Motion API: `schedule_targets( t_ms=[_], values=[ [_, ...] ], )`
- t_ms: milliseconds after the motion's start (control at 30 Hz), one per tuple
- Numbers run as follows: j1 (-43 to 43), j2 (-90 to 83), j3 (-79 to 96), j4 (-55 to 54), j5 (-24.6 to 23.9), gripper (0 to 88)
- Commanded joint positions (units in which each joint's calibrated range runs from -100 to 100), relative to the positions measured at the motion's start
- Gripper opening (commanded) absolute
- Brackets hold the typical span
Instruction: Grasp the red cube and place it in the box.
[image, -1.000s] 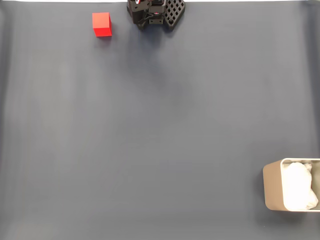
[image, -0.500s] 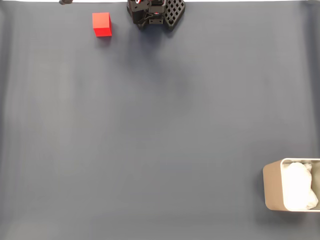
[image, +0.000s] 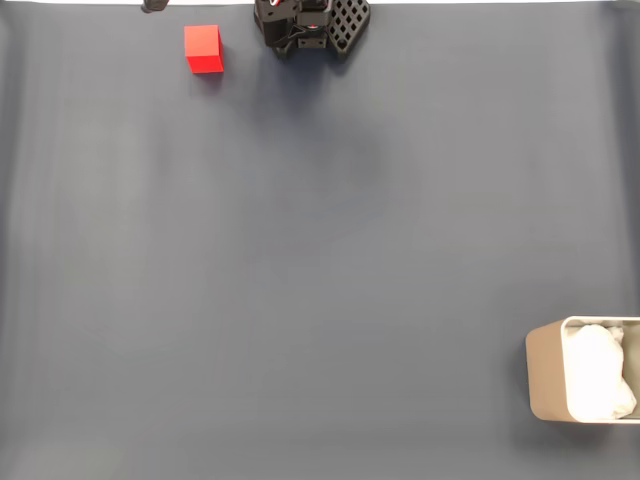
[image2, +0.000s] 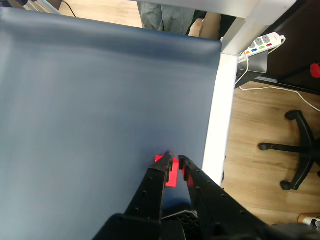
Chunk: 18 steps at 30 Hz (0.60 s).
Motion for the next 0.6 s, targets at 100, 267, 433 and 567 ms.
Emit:
schedule_targets(
  t_ms=[100,267,433,567],
  values=[
    [1.6,-3.0,1.9,0.4,0.4,1.9],
    [3.2,-4.1,4.2,0.6,-0.1,9.8],
    [3.7,-4.1,6.1,1.7,0.1,17.0],
    [4.1,-4.5,7.3,3.0,1.1,24.8]
  ],
)
